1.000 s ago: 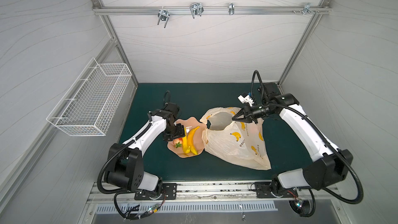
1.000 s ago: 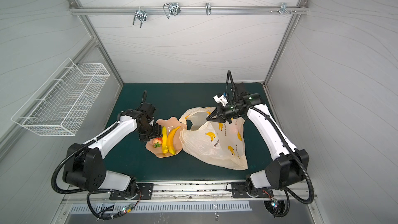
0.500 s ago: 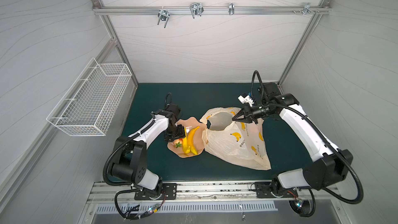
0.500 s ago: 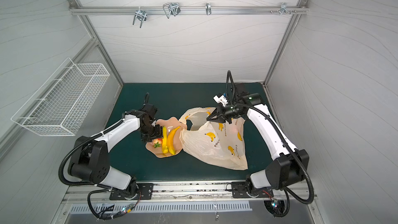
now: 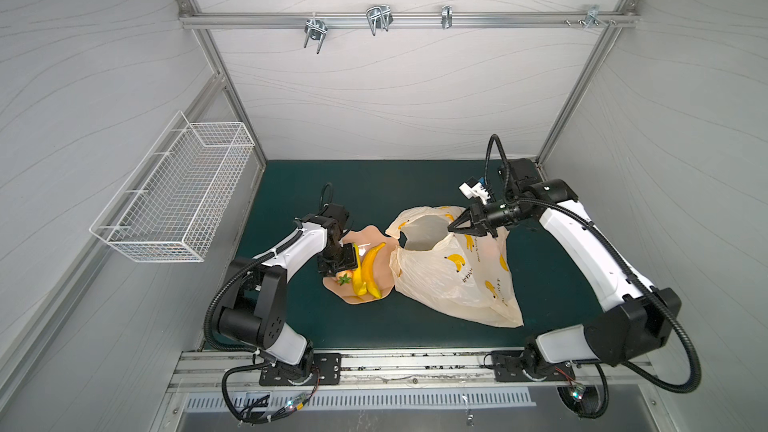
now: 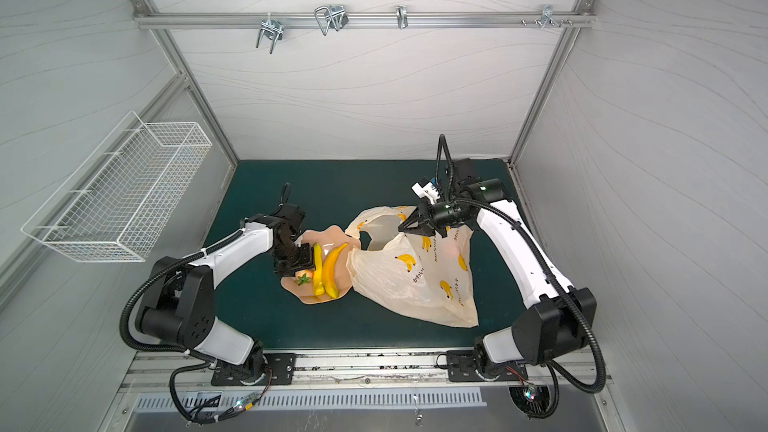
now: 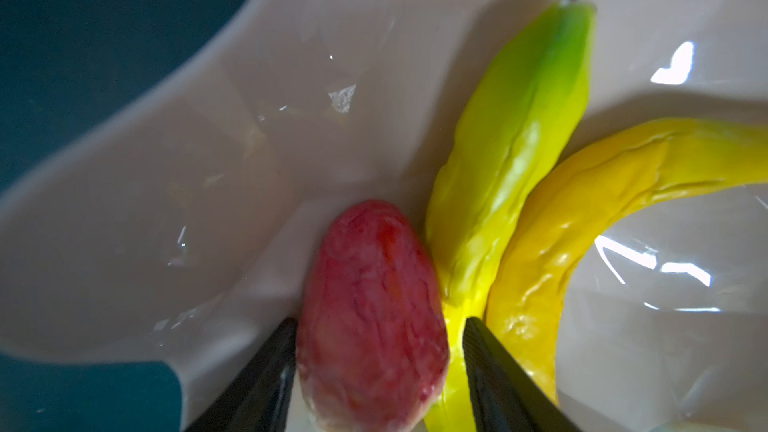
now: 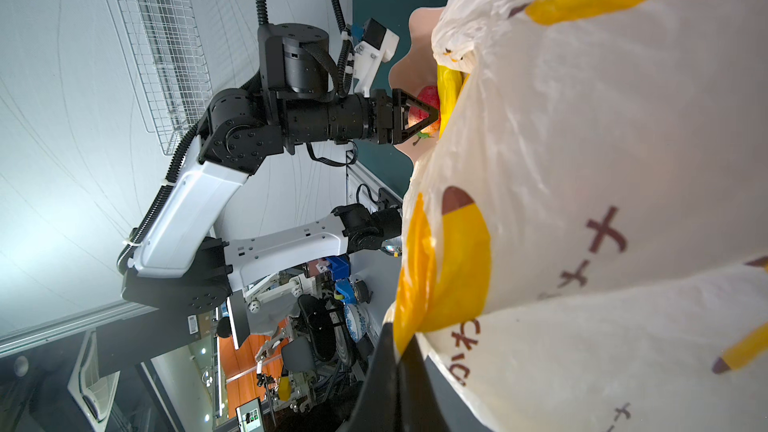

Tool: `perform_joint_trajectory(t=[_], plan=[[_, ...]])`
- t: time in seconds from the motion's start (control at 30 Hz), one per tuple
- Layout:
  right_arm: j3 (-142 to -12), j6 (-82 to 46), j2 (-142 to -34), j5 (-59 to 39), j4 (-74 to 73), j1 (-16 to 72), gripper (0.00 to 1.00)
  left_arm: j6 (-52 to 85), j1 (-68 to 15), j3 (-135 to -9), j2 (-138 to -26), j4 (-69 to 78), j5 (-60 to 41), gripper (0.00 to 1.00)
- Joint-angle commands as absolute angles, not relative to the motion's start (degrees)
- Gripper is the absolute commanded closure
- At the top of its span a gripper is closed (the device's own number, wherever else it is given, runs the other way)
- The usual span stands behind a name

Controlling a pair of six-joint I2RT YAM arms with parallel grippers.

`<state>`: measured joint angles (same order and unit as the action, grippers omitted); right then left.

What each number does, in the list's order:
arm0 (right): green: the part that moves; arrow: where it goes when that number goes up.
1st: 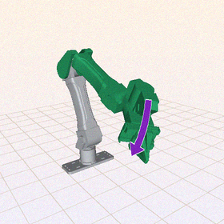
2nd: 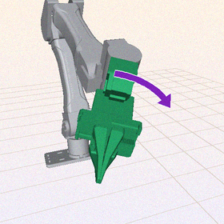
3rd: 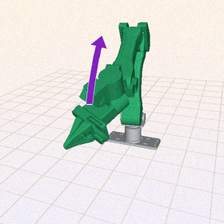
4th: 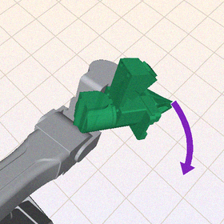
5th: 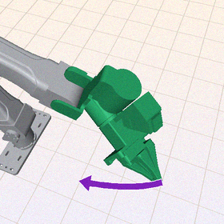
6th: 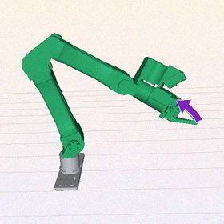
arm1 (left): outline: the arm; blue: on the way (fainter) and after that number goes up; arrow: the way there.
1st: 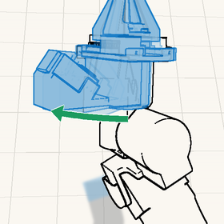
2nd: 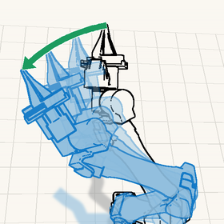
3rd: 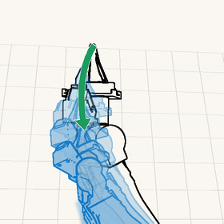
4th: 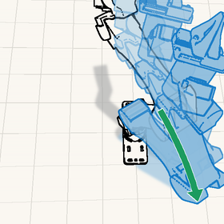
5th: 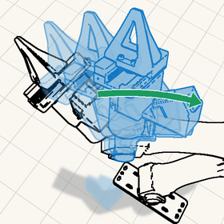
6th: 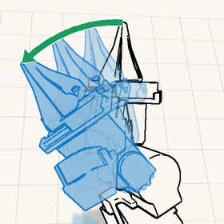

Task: Place the fruits into the plastic bag
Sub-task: 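Lower the left gripper and close it on the red strawberry, then carry the red strawberry with the left gripper into the bag mouth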

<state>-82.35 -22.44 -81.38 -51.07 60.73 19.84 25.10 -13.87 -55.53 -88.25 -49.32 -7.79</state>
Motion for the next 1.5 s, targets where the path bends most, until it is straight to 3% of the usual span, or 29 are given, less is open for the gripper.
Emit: perform_joint_trajectory(t=[0.0,0.47,1.17,1.47], plan=[[-83.93,-21.38,-81.96,-51.37,62.05,19.6,1.0,23.93,-13.54,-55.73,-88.59,-48.97,-8.18,0.39],[-85.43,-21.12,-83.14,-51.42,62.29,19.53,1.0,22.63,-13.54,-58.27,-83.61,-52.64,-9.64,0.56],[-87.15,-20.34,-84.77,-51.58,63.25,19.42,1.0,13.21,-14.05,-75.5,-74.97,-57.33,-12.02,0.57],[-89.76,-17.3,-85.56,-51.22,67.56,19.38,1.0,1.08,-27.07,-77.04,-75.54,-47.47,-9.82,0.55]])
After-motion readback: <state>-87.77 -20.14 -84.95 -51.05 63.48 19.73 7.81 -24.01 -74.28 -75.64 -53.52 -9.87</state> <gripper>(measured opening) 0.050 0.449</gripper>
